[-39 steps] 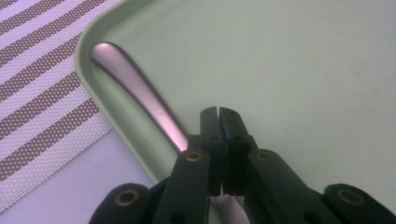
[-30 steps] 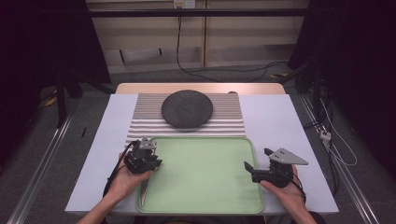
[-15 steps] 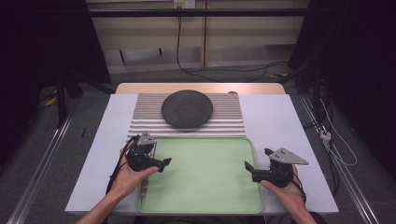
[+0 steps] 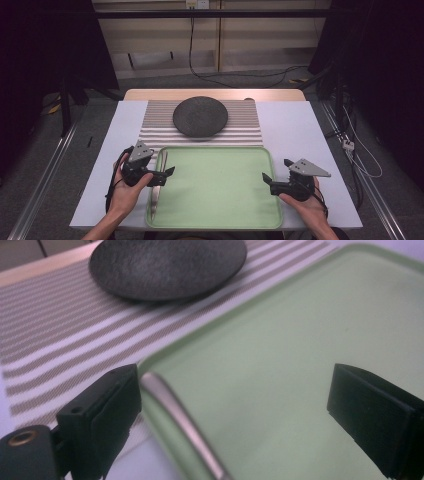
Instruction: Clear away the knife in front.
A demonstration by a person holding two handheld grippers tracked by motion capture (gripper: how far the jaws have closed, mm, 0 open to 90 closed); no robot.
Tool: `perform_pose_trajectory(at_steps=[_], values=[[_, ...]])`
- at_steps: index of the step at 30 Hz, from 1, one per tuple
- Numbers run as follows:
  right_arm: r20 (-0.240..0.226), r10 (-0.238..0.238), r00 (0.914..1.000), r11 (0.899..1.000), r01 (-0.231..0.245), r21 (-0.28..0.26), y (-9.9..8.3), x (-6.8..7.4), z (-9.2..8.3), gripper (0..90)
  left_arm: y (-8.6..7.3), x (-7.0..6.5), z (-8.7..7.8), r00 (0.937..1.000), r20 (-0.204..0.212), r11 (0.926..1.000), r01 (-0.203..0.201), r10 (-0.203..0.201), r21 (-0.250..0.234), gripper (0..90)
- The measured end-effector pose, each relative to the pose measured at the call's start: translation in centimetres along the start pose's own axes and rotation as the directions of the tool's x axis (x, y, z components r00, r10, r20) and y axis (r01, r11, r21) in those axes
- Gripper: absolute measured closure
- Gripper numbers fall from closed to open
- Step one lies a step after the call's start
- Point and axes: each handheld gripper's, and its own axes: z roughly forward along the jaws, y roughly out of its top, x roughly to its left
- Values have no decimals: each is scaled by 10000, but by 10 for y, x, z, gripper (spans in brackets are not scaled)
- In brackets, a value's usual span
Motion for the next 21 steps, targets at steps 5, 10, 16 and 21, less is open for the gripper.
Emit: perform_pose_trajectory(at_steps=[5, 10, 16, 21], values=[[48, 34, 10000, 10000, -34, 7, 0, 0, 0, 84, -12, 5, -7, 9995, -171, 9994, 259, -255, 231, 73], [99, 65, 9999, 10000, -65, -42, 0, 0, -1, 83, -22, 9, -15, 9948, -709, 9973, 739, -736, 13, 76], [100, 95, 9999, 10000, -94, -30, 0, -1, -2, 81, -34, 8, -17, 9947, -733, 9974, 723, -716, 68, 77], [143, 117, 9998, 9999, -117, -4, -1, -2, -2, 80, -44, 7, -19, 9967, -423, 9975, 688, -694, -145, 72]])
